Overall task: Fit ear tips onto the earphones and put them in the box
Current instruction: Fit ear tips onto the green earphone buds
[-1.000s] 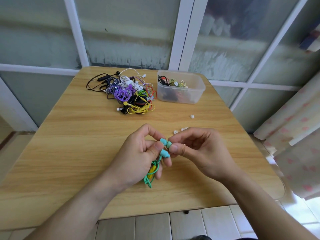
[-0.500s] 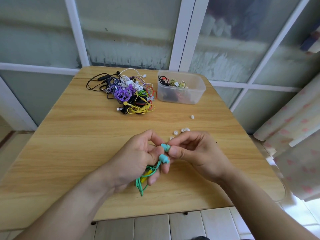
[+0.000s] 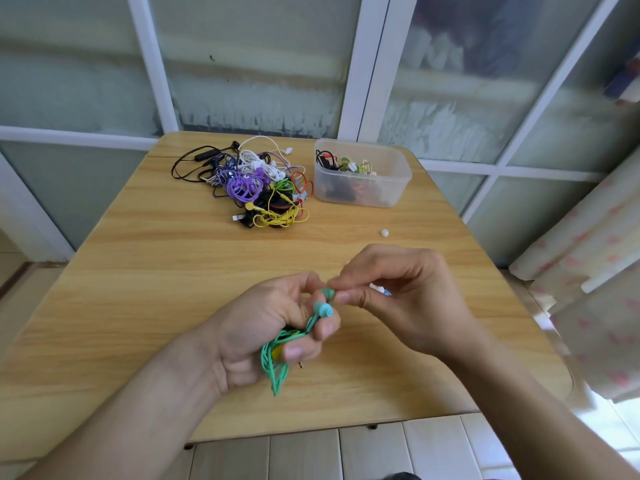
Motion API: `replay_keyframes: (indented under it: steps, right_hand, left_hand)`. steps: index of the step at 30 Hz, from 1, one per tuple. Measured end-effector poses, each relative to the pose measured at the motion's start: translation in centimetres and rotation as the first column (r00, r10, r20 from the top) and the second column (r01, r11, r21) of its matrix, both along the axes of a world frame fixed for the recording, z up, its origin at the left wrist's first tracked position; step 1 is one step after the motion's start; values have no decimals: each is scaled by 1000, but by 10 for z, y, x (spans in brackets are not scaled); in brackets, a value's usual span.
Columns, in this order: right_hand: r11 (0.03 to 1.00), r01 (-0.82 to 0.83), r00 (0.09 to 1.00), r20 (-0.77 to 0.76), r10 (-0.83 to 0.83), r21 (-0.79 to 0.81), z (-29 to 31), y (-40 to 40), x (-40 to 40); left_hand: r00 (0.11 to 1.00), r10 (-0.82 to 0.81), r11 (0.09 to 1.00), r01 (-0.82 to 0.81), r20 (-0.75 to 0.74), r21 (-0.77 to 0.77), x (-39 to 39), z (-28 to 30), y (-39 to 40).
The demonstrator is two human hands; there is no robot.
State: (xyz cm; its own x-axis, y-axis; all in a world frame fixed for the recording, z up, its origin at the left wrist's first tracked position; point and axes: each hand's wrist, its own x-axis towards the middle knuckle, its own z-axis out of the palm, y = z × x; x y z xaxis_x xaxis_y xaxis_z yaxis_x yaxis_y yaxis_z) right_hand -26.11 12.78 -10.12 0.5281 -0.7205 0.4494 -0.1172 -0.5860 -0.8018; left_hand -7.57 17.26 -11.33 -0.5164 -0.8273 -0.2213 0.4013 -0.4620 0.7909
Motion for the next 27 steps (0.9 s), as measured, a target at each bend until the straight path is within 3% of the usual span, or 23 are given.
replay_keyframes:
  steps: [4,6,9,12,18,27]
  right_hand:
    - [969,173,979,76,-189,177,-6,8,12]
    - [940,183,972,88,-217,288,-7,11,16]
    - [887,104,962,181,-205,451,-3,14,17]
    - [866,72,960,201,-195,494,2,14,14]
    - [900,104,965,178,-195,424,7,14,11]
    - [910,72,980,141,-141,409,9,10,2]
  left_hand:
    - [946,288,948,-260,145,-183,-14,3,1]
    - [837,496,837,-391,229,-383,-22,0,1]
    - [724,639,708,-421,260,-567,-28,-1,2]
    - [699,664,670,-400,264,-625,-26,2,2]
    - [685,666,676,-388,294,-626,-27,-1,3]
    - [833,488,806,-316,261,-500,-22,3,4]
